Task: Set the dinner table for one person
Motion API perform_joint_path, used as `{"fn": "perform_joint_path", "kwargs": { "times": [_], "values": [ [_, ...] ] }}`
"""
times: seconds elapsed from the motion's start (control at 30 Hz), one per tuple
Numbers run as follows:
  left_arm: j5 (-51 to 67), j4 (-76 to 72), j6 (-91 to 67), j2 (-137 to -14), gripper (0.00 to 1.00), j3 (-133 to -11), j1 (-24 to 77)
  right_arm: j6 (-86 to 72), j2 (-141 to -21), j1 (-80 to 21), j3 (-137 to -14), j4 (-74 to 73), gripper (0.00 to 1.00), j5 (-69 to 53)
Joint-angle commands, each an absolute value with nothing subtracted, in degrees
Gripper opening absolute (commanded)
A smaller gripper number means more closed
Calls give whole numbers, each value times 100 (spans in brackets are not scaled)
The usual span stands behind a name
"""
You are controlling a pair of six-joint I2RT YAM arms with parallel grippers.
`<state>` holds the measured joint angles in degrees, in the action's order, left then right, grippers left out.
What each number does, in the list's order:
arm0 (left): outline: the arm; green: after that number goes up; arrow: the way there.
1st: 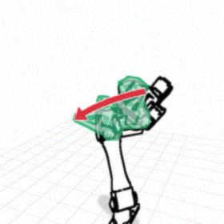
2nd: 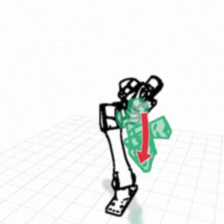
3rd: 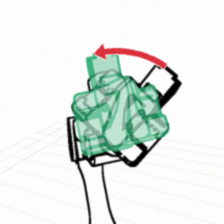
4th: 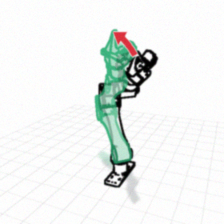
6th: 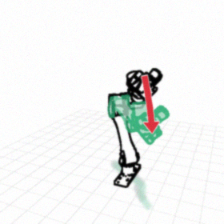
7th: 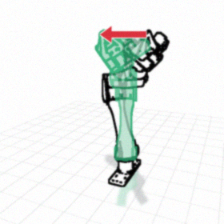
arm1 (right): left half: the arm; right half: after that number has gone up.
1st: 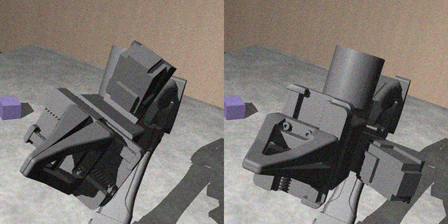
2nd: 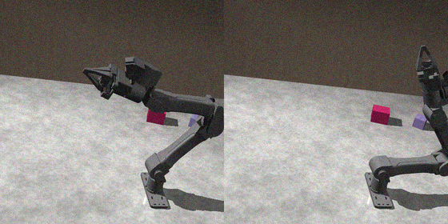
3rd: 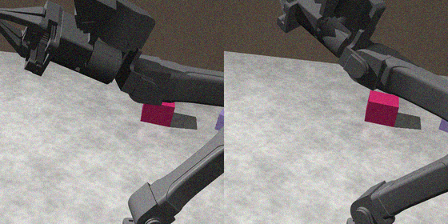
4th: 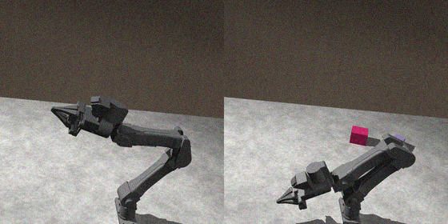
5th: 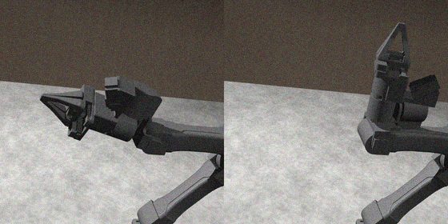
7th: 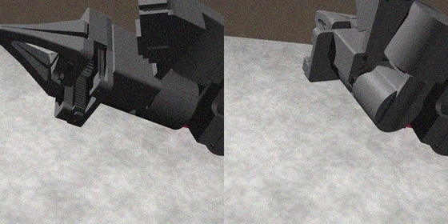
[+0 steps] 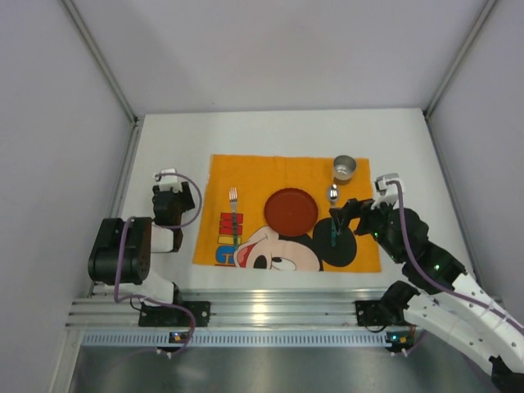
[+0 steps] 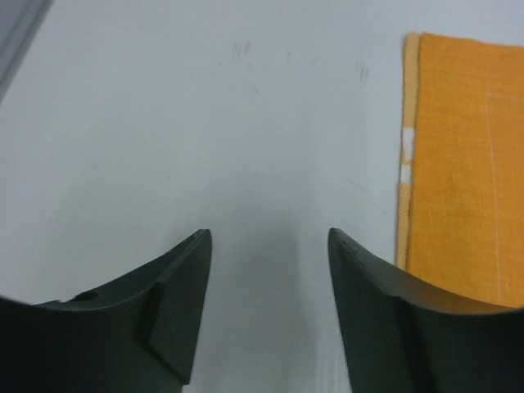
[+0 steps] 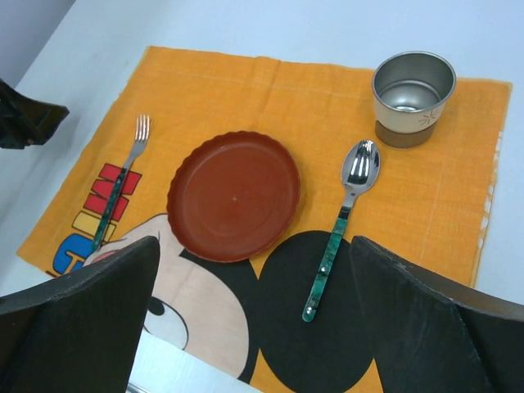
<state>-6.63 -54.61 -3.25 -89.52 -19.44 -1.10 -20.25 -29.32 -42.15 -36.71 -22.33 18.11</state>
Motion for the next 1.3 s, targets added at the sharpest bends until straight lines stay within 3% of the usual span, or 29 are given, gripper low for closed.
{"fn": "perform_joint_path", "kwargs": {
  "times": [0.0, 0.07, 0.1, 0.13, 0.7, 1.1, 1.27],
  "values": [
    [-62, -6146, -360, -8992, 69, -1819, -97, -1793, -3172, -4219, -3973, -2180, 100, 1626],
    [-88, -6152, -334, -9026, 79, -1863, -105, -1784, -3304, -4219, -3929, -2093, 100, 1556],
    [-88, -6126, -334, -9009, 95, -1863, -97, -1784, -3357, -4219, -3911, -2040, 100, 1547],
    [-97, -6117, -343, -8991, 98, -1863, -97, -1793, -3401, -4219, -3894, -1987, 100, 1556],
    [-97, -6196, -325, -8974, 98, -1828, -88, -2057, -5308, -4210, -4825, -1635, 100, 2189],
    [-97, -6196, -325, -8982, 99, -1828, -88, -2636, -4414, -4219, -3402, -1855, 100, 1345],
    [-97, -6205, -325, -8974, 98, -1819, -88, -3023, -4245, -4219, -3340, -1705, 100, 1685]
  ]
}}
